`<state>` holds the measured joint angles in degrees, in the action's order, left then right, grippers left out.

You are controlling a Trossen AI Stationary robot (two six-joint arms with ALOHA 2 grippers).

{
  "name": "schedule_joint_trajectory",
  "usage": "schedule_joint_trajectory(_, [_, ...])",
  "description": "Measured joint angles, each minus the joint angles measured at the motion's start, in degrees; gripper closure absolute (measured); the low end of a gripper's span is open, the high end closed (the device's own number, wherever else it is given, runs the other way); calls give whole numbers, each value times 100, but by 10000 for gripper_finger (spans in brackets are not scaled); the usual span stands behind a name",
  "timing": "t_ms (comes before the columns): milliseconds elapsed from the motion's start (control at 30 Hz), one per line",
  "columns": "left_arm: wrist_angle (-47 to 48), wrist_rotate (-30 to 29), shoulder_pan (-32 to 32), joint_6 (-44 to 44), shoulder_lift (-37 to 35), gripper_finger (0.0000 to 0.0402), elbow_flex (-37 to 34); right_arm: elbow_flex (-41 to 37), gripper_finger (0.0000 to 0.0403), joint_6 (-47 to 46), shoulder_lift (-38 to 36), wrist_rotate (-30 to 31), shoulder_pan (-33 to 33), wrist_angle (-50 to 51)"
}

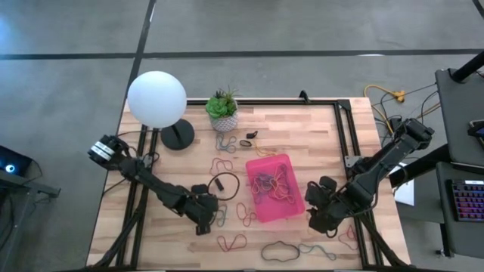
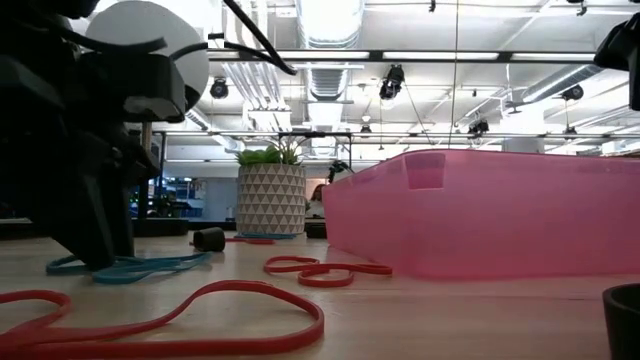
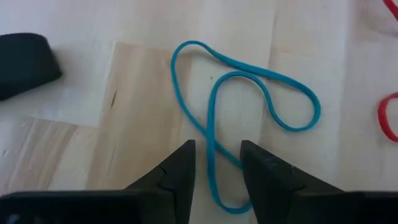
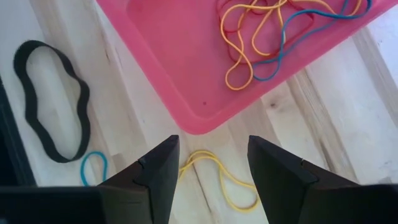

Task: Pick and place rubber bands into bin
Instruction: Put the blue rubber band into the red bin

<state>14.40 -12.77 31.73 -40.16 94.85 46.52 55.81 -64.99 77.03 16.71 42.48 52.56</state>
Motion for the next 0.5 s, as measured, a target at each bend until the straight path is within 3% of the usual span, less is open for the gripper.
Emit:
schedule_joint_trajectory(300, [-430, 101, -11, 320, 425, 393, 22, -165, 225, -288, 2, -3, 1, 39])
schedule_joint_trajectory(500, [-432, 434, -248, 938, 78, 400, 207, -172, 225, -404, 2, 4, 10, 124])
